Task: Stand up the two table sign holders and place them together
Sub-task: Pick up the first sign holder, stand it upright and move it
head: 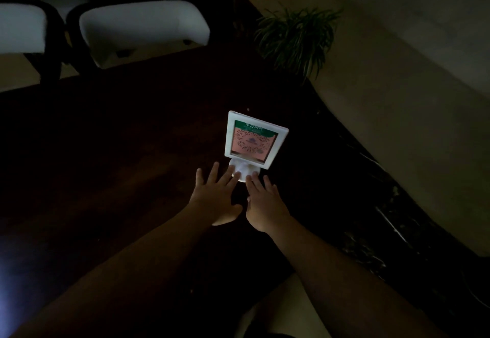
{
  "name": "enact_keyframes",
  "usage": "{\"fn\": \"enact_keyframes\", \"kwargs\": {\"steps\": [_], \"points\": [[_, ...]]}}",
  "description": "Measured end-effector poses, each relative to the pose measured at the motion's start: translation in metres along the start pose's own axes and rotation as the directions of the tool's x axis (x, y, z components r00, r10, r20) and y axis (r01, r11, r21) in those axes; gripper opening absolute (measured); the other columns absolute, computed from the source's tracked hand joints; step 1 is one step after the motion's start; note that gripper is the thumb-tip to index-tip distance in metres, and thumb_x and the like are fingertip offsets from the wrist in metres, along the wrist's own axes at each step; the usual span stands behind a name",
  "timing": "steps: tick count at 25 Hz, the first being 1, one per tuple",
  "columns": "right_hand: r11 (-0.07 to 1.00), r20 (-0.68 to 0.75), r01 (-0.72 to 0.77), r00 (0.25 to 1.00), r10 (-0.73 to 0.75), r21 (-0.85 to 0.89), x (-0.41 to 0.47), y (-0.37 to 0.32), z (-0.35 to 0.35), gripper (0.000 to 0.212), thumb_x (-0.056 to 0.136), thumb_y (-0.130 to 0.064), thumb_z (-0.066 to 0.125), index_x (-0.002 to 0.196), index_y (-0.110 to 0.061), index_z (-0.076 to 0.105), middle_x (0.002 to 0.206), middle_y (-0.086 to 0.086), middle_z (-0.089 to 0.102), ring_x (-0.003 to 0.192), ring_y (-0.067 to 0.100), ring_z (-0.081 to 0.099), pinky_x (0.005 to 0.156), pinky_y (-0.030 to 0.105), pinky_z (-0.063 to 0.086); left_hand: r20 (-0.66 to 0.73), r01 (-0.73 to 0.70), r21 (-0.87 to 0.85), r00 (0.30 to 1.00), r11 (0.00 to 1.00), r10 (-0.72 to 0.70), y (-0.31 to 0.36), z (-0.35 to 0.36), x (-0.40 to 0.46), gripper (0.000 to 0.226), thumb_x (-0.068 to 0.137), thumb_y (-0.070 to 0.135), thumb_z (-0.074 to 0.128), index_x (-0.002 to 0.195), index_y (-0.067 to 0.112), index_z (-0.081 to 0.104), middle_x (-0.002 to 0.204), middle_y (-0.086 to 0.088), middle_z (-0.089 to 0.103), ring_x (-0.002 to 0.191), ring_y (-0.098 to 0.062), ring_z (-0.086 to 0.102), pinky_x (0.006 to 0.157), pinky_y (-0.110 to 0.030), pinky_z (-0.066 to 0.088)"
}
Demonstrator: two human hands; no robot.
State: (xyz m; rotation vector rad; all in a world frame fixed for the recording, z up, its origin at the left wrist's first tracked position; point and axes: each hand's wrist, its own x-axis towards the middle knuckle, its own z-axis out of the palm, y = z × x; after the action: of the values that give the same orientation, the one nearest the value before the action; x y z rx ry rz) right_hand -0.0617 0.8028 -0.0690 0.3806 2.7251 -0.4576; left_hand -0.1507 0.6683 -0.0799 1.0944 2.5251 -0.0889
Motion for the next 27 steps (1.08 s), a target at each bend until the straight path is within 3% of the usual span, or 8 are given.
{"fn": "enact_keyframes", "kwargs": {"steps": [12, 27], "points": [[0.997, -0.126, 0.083, 0.989, -0.082, -0.002, 0.081, 0.066, -0.031, 0.062, 0.103, -0.024, 0.035, 0.157, -0.014, 0.008, 0.167, 0.006, 0.002, 0.151, 0.031, -0.006, 0.12, 0.049, 0.003, -0.013, 0.077, -0.012, 0.997, 0.997, -0.077, 0.017, -0.034, 0.097, 0.09, 0.082, 0.067, 0.032, 0.153, 0.033, -0.012, 0.164, 0.005, -0.019, 0.147, -0.033, -0.022, 0.112, -0.067, -0.008], [0.994, -0.13, 0.109, 0.985, -0.109, -0.009, 0.164, 0.138, -0.086, 0.061, 0.104, -0.027, 0.034, 0.157, -0.015, 0.009, 0.167, 0.006, 0.003, 0.15, 0.034, -0.008, 0.12, 0.05, 0.002, -0.008, 0.145, -0.035, 0.989, 0.989, -0.145, 0.046, -0.078, 0.208, 0.088, 0.082, 0.068, 0.028, 0.154, 0.033, -0.009, 0.165, 0.003, -0.015, 0.147, -0.034, -0.021, 0.112, -0.069, -0.007]]}}
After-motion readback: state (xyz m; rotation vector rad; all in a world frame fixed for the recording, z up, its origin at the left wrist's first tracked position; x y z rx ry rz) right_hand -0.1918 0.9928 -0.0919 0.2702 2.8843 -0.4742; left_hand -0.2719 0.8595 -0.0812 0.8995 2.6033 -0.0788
